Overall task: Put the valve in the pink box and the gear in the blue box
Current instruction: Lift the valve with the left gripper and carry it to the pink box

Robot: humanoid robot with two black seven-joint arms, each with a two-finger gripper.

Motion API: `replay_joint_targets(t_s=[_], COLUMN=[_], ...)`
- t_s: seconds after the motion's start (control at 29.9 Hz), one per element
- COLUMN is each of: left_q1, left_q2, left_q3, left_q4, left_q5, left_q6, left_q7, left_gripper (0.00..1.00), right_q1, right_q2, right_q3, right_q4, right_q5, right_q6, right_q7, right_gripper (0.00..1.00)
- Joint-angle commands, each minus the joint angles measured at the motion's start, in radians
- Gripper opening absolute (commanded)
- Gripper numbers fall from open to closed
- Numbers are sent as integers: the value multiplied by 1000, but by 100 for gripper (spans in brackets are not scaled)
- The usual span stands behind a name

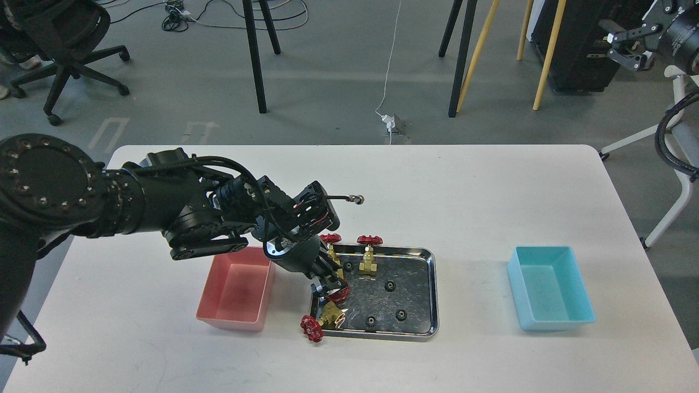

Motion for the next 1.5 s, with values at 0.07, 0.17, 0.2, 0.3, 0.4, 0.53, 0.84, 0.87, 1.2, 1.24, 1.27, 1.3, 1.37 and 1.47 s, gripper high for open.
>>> replay_joint_targets(t_s=[0.07,0.17,0.2,0.3,0.4,0.53,0.84,0.87,1.2,1.24,1.27,1.3,1.37,1.47], left_q1=[-3,-9,-12,-14,-18,-54,-147,-153,-156,-155,-153,-150,-143,-108], left_q2=[9,16,18,29,52,101,320,344,624,647,667,687,719,727], left_q3=[1,0,0,-2,-5,-6,-82,-80,-82,-82,-82,-85,-85,-83], left_q4=[-3,-6,-8,-14,-18,-67,-287,-307,-431,-436,-434,-436,-434,-431], left_q5=[2,9,9,11,14,14,15,15,166,188,211,239,276,284], left_q6=[12,21,21,21,21,21,12,12,13,16,18,18,18,19], left_q7=[0,0,0,0,0,0,0,0,0,0,0,0,0,0], left_gripper=[24,24,24,23,22,22,22,22,22,22,22,22,22,22], right_q1=[-4,-4,-4,-4,-4,-4,-4,-5,-4,-4,-4,-5,-5,-5], right_q2=[-2,-2,-2,-2,-4,-6,-4,-4,-4,-4,-4,-4,-4,-1], right_q3=[2,2,2,2,2,2,12,12,16,17,17,17,17,17], right_q4=[0,0,0,0,0,0,0,0,1,1,1,1,1,1], right_q5=[0,0,0,0,0,0,0,0,0,0,0,0,0,0], right_q6=[0,0,0,0,0,0,0,0,0,0,0,0,0,0], right_q7=[0,0,0,0,0,1,1,1,1,1,1,1,1,1], right_gripper=[99,99,99,99,99,99,99,99,99,99,99,99,99,99])
